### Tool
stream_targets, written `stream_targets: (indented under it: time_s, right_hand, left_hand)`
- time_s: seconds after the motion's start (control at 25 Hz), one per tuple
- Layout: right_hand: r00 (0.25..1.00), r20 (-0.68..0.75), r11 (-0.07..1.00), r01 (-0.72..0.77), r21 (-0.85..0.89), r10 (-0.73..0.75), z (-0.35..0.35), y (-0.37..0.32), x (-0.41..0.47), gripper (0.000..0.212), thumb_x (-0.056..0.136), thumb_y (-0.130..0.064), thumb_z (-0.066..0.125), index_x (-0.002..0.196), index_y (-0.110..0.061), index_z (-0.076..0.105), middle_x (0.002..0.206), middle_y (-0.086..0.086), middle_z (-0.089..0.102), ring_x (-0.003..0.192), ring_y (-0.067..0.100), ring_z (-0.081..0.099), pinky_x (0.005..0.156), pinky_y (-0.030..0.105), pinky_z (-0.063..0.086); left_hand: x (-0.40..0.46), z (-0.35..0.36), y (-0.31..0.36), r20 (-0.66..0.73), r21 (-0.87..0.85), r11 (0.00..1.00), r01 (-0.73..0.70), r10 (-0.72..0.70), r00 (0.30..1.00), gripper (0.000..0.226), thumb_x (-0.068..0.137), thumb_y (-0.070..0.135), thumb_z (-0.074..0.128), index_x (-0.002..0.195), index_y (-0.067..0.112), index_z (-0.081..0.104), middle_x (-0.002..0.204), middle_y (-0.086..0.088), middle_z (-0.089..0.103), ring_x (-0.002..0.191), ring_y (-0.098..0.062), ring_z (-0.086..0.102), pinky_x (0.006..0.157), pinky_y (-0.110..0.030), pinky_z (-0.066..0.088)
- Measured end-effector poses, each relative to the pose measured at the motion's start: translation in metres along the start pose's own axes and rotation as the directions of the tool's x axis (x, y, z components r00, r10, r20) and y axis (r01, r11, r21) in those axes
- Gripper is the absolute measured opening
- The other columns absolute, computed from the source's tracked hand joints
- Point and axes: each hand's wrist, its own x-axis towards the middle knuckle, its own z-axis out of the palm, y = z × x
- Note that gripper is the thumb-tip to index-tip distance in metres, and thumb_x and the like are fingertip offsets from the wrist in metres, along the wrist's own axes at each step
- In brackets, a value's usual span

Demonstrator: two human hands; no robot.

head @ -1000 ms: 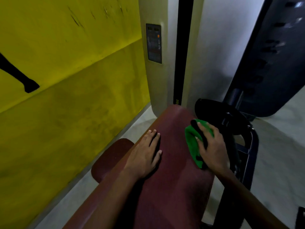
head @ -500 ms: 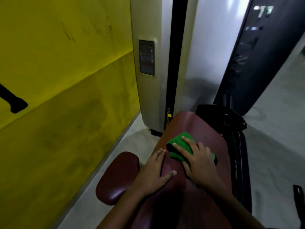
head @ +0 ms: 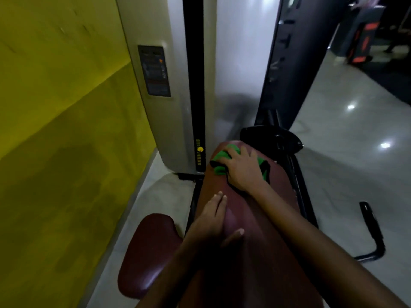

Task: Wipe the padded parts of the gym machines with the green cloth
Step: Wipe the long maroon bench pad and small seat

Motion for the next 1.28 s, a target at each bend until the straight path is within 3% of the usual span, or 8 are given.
stream_targets:
  time_s: [0.08, 0.24, 0.48, 0.68, 0.8, 0.96, 1.08, 1.28]
  right_hand:
    - [0.999, -0.053, 1.000, 0.007, -0.026, -0.008, -0.001, -0.006, -0.014, 0.039, 0.080, -0.031, 0.067, 0.118, -0.039, 0.063, 0.126, 0.004, 0.057, 0.099, 0.033, 0.052, 0.073, 0.040, 0.037]
    - [0.999, -0.041, 0.994, -0.016, -0.113, 0.011, -0.007, -0.025, -0.040, 0.050, 0.056, -0.034, 0.082, 0.105, -0.037, 0.069, 0.112, 0.002, 0.064, 0.086, 0.028, 0.058, 0.063, 0.037, 0.042]
    - [0.967, 0.167, 0.972, -0.165, -0.166, 0.192, -0.018, -0.046, 0.030, 0.041, 0.094, -0.036, 0.046, 0.135, -0.041, 0.046, 0.143, 0.002, 0.036, 0.126, 0.031, 0.035, 0.090, 0.042, 0.033]
    - [0.961, 0.216, 0.980, -0.144, -0.137, 0.172, -0.021, -0.038, 0.014, 0.043, 0.094, -0.040, 0.048, 0.136, -0.047, 0.042, 0.145, -0.002, 0.035, 0.124, 0.029, 0.036, 0.081, 0.037, 0.029]
    - [0.944, 0.217, 0.965, -0.225, -0.133, 0.250, -0.022, -0.038, 0.019, 0.044, 0.093, -0.039, 0.050, 0.136, -0.047, 0.041, 0.147, -0.003, 0.033, 0.127, 0.029, 0.034, 0.086, 0.038, 0.033]
    - [0.914, 0.245, 0.942, -0.284, -0.182, 0.323, -0.017, -0.040, 0.067, 0.046, 0.095, -0.030, 0.045, 0.139, -0.045, 0.040, 0.148, 0.002, 0.029, 0.126, 0.032, 0.031, 0.095, 0.044, 0.031]
    - [0.905, 0.247, 0.934, -0.308, -0.181, 0.347, -0.015, -0.035, 0.071, 0.047, 0.096, -0.030, 0.044, 0.140, -0.047, 0.036, 0.149, 0.002, 0.026, 0.124, 0.031, 0.032, 0.092, 0.043, 0.032]
    - [0.884, 0.214, 0.909, -0.395, -0.130, 0.415, -0.012, -0.041, 0.054, 0.048, 0.092, -0.029, 0.052, 0.135, -0.048, 0.044, 0.145, 0.001, 0.036, 0.115, 0.030, 0.041, 0.086, 0.041, 0.034]
  left_hand:
    - [0.003, 0.006, -0.010, -0.006, 0.041, 0.995, -0.088, 0.089, 0.996, 0.091, 0.092, 0.069, 0.024, 0.125, -0.012, 0.053, 0.128, -0.029, 0.055, 0.117, -0.040, 0.056, 0.094, -0.044, 0.047]
    - [0.000, -0.002, -0.039, 0.035, 0.003, 0.964, -0.267, 0.267, 0.963, 0.083, 0.092, 0.067, 0.030, 0.131, -0.004, 0.050, 0.138, -0.023, 0.049, 0.129, -0.033, 0.046, 0.103, -0.042, 0.040]
    - [0.009, -0.038, -0.065, 0.249, -0.030, 0.878, -0.477, 0.469, 0.847, 0.088, 0.087, 0.066, 0.010, 0.151, 0.007, 0.014, 0.158, -0.014, 0.014, 0.146, -0.026, 0.014, 0.115, -0.034, 0.013]
    - [0.033, -0.034, -0.095, 0.186, 0.090, 0.762, -0.641, 0.620, 0.762, 0.070, 0.092, 0.059, 0.030, 0.143, 0.012, 0.039, 0.144, -0.010, 0.045, 0.128, -0.020, 0.048, 0.096, -0.028, 0.046]
    - [0.037, -0.044, -0.093, 0.274, -0.043, 0.745, -0.666, 0.650, 0.709, 0.071, 0.095, 0.052, 0.032, 0.150, 0.008, 0.020, 0.154, -0.017, 0.024, 0.140, -0.029, 0.026, 0.109, -0.038, 0.032]
    - [0.053, -0.049, -0.100, 0.223, 0.071, 0.605, -0.793, 0.765, 0.604, 0.067, 0.096, 0.049, 0.033, 0.149, 0.009, 0.024, 0.150, -0.016, 0.032, 0.136, -0.028, 0.034, 0.111, -0.036, 0.029]
    - [0.075, -0.048, -0.119, 0.308, 0.009, 0.544, -0.839, 0.797, 0.520, 0.064, 0.099, 0.046, 0.033, 0.152, 0.016, 0.013, 0.157, -0.009, 0.020, 0.143, -0.023, 0.021, 0.115, -0.035, 0.007]
    - [0.115, -0.033, -0.142, 0.236, -0.119, 0.413, -0.903, 0.895, 0.378, 0.059, 0.095, 0.046, 0.033, 0.145, 0.015, 0.036, 0.145, -0.001, 0.044, 0.131, -0.018, 0.043, 0.102, -0.033, 0.045]
